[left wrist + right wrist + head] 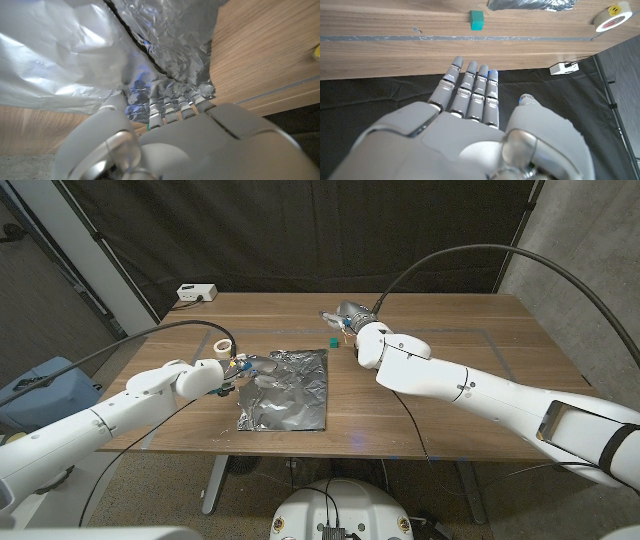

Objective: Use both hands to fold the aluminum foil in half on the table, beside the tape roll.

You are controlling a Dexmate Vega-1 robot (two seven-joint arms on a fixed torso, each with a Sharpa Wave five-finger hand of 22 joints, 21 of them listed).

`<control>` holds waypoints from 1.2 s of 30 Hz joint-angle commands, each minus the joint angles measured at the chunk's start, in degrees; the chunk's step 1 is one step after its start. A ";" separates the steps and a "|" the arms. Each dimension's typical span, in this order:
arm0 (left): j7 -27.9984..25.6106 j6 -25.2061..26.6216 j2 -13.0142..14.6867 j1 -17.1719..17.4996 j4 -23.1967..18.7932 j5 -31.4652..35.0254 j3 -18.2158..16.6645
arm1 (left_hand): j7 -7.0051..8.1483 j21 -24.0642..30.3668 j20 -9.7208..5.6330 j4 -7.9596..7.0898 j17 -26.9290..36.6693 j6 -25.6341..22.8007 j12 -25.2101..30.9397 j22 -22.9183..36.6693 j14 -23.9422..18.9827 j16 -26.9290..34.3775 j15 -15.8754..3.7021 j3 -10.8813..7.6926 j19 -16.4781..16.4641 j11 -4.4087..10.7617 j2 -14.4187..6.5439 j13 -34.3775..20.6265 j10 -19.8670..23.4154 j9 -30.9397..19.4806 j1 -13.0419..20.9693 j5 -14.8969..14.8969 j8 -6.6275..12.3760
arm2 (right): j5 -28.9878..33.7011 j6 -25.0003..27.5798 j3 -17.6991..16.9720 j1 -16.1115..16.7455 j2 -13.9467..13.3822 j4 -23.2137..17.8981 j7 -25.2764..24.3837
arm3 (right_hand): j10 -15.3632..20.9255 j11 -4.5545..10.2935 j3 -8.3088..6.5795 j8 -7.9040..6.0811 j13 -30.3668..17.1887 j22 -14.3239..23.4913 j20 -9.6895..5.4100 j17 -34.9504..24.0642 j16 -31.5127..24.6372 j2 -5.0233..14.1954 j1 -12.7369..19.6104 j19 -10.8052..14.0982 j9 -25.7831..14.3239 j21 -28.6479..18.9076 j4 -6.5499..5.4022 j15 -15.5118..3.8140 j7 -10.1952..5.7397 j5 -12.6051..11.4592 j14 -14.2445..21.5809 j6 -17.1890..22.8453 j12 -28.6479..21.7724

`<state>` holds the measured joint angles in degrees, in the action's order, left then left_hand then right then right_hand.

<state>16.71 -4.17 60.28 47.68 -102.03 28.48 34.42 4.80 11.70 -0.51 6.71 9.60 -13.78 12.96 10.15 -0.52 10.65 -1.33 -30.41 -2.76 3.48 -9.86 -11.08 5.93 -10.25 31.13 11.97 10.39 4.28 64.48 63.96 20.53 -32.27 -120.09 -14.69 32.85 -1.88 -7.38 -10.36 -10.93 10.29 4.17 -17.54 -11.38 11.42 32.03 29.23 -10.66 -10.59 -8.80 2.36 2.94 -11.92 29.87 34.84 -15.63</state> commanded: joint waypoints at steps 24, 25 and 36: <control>-0.83 -0.54 -0.41 -0.21 0.82 -1.57 0.03 | -0.02 0.03 -0.30 0.37 0.07 -0.27 -0.31 0.16 -0.52 -0.27 -0.31 0.18 -0.59 0.00 -0.17 -0.12 0.48 -0.16 -0.16 0.13 0.21 | 18.09 -15.53 9.44 -1.11 0.47 6.79 13.98 | -9.43 4.61 -9.52 0.06 0.06 0.10 -5.39 -0.04 0.46 0.52 -10.96 -12.63 0.06 0.17 -1.86 -2.44 -4.05 -2.61 -14.10 -10.06 5.41; -0.85 -0.64 -0.43 -0.27 0.89 -1.55 0.07 | -0.02 0.03 -0.28 0.38 0.07 -0.26 -0.32 0.16 -0.51 -0.28 -0.23 0.19 -0.59 -0.02 -0.16 -0.12 0.48 -0.16 -0.15 0.13 0.20 | 18.61 -16.23 9.26 -0.92 0.54 7.34 14.34 | -9.74 4.79 -9.75 0.08 0.06 0.09 -5.56 -0.05 0.46 0.53 -11.33 -12.98 0.06 0.16 -1.90 -2.50 -4.22 -2.60 -14.48 -10.36 5.44; -0.73 -0.93 -0.87 -0.69 1.70 -1.82 0.41 | -0.01 0.04 -0.28 0.45 0.07 -0.18 -0.39 0.16 -0.52 -0.30 -0.25 0.19 -0.63 0.01 -0.18 -0.12 0.43 -0.16 -0.08 0.14 0.17 | 25.82 -22.80 8.14 1.05 0.99 11.78 18.49 | -10.72 5.84 -10.85 0.01 0.08 0.09 -6.44 -0.10 0.40 0.49 -13.61 -14.99 0.06 0.13 -2.15 -3.14 -5.21 -2.57 -16.48 -11.45 5.36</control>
<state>15.95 -4.73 59.78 47.37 -101.10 26.98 34.53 4.81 11.70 -0.82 7.03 9.61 -13.58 12.70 10.15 -0.62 10.38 -1.43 -30.09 -3.07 3.48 -9.86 -11.04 5.93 -10.29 31.13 11.97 10.27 23.63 47.88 72.95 20.02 -31.72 -112.54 -0.06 22.47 3.80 -17.67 -10.36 -10.64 10.27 -2.27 -17.56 -10.82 10.66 19.21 14.66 -10.39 -10.60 -10.91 -0.63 -2.05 -14.19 13.60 23.71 -10.32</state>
